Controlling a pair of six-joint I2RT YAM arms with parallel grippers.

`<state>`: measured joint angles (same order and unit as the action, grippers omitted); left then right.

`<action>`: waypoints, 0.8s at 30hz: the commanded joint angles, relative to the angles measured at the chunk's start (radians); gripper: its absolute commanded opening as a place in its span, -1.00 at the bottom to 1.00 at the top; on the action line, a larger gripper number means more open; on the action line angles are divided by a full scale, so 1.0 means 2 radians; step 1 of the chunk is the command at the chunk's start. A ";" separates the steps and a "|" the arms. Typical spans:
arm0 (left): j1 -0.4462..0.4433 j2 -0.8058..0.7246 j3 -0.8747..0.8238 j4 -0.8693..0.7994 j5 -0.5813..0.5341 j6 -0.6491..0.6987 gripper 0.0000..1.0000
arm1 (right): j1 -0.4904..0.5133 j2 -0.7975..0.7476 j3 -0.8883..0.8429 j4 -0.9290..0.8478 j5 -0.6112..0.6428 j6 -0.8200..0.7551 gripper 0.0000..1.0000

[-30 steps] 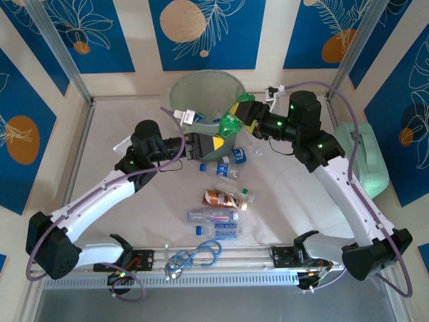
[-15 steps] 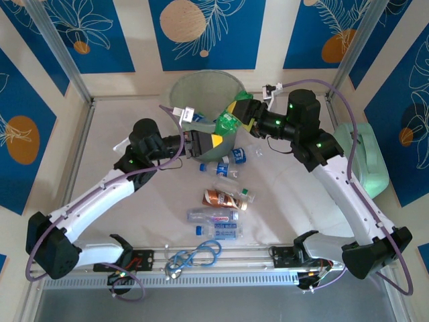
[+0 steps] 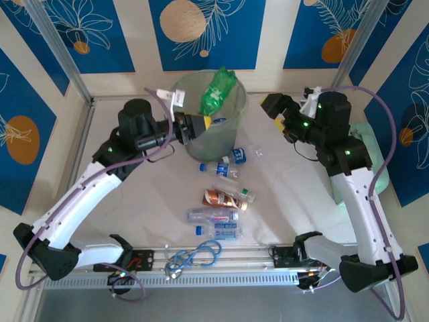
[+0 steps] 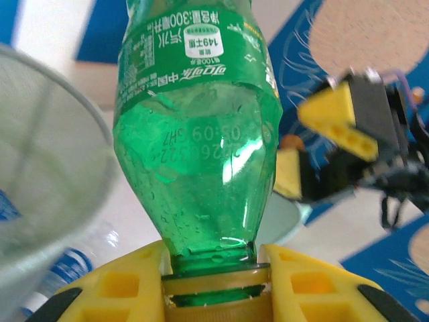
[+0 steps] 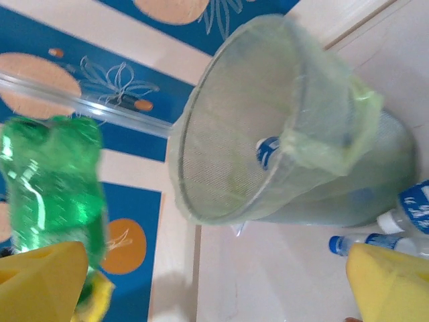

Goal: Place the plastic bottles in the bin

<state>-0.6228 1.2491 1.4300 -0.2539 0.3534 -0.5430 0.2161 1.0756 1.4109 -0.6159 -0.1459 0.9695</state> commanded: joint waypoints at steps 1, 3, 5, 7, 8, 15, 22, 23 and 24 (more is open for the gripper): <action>0.017 0.054 0.078 -0.123 -0.085 0.064 -0.63 | -0.016 -0.014 -0.026 -0.037 -0.011 0.007 0.99; 0.025 0.085 0.116 -0.144 -0.100 0.073 -0.63 | -0.021 -0.021 -0.040 -0.040 -0.013 0.010 0.99; 0.035 0.116 0.149 -0.161 -0.102 0.085 -0.64 | -0.026 -0.027 -0.049 -0.044 -0.015 0.012 1.00; 0.043 0.145 0.177 -0.177 -0.098 0.107 -0.66 | -0.035 -0.031 -0.054 -0.052 -0.018 0.012 1.00; 0.048 0.152 0.181 -0.176 -0.094 0.117 -0.67 | -0.039 -0.032 -0.057 -0.054 -0.020 0.012 1.00; 0.091 0.202 0.206 -0.164 -0.082 0.155 -0.70 | -0.063 -0.033 -0.076 -0.039 -0.044 0.026 0.99; 0.097 0.260 0.260 -0.202 -0.062 0.186 -0.65 | -0.064 -0.025 -0.086 -0.030 -0.042 0.032 0.98; 0.097 0.266 0.264 -0.207 -0.064 0.187 -0.58 | -0.064 -0.025 -0.087 -0.029 -0.042 0.033 0.98; 0.097 0.272 0.268 -0.213 -0.066 0.188 -0.45 | -0.064 -0.024 -0.088 -0.029 -0.041 0.032 0.98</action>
<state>-0.4301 1.7641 1.9228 -0.6273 0.1986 -0.2096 0.0929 1.0248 1.2465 -0.6903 -0.2108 1.0229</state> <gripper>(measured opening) 0.289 0.990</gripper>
